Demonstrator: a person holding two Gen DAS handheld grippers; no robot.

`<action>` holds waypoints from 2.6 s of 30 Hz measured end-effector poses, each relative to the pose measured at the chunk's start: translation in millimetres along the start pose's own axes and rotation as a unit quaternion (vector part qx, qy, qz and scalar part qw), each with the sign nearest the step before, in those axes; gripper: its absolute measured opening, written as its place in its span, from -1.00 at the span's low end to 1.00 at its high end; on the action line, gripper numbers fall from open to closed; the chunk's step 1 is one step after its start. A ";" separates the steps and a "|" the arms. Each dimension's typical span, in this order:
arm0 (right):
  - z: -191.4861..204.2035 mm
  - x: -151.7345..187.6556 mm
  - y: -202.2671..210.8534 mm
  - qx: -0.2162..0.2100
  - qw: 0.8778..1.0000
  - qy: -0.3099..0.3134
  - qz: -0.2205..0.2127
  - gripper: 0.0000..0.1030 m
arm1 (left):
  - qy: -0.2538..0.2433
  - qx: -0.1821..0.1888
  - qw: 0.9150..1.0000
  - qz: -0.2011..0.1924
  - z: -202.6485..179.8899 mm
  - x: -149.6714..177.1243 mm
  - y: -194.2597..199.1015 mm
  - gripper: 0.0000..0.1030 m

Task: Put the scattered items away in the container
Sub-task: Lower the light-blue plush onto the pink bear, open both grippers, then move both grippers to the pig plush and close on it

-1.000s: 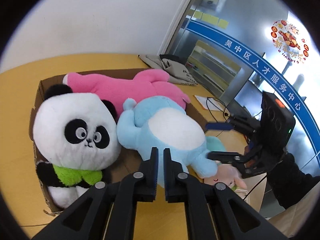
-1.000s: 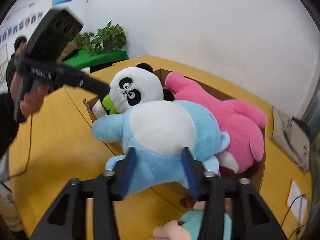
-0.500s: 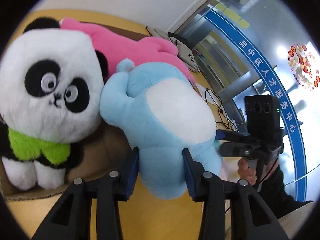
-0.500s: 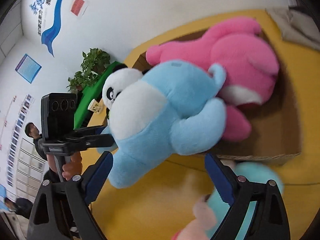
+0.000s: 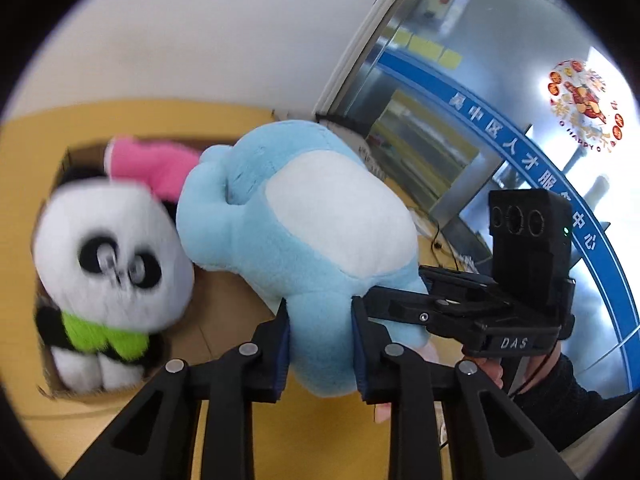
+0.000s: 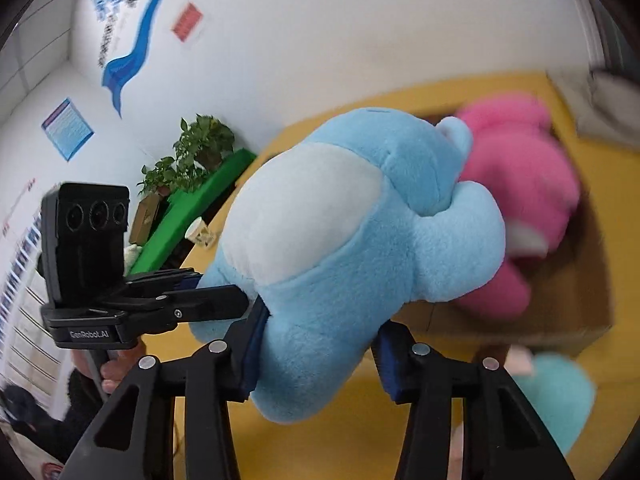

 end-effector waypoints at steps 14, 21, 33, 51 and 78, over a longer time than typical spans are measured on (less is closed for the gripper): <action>-19.5 -73.0 -36.4 0.021 0.994 0.091 -0.063 -0.01 | 0.002 -0.042 0.999 -0.002 67.3 -28.5 -56.1 -0.52; -50.7 -30.3 -70.4 0.019 0.997 0.072 0.001 -0.02 | 0.023 -0.061 0.997 0.033 84.5 9.1 -74.8 -0.52; -69.0 -2.6 -83.4 0.039 0.995 0.063 0.071 0.22 | -0.008 -0.136 0.989 0.063 86.0 37.8 -76.0 -0.24; -42.9 12.5 84.1 0.185 0.979 0.086 -0.013 0.99 | -0.042 -0.212 0.973 -0.075 -20.2 57.3 46.8 0.50; -24.4 101.1 170.4 0.238 0.967 0.092 -0.005 0.99 | -0.031 -0.153 0.988 -0.020 -107.5 111.2 12.6 0.50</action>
Point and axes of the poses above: each gripper's, at about its wrist camera, not at the fingertips, and y roughly against the way its jaws point, z to its left, x to its underside, the point moved 5 cm from there along -y, roughly the way its jaws point, and after that the axes turned 11 degrees about -z, right-handed, at the moved point
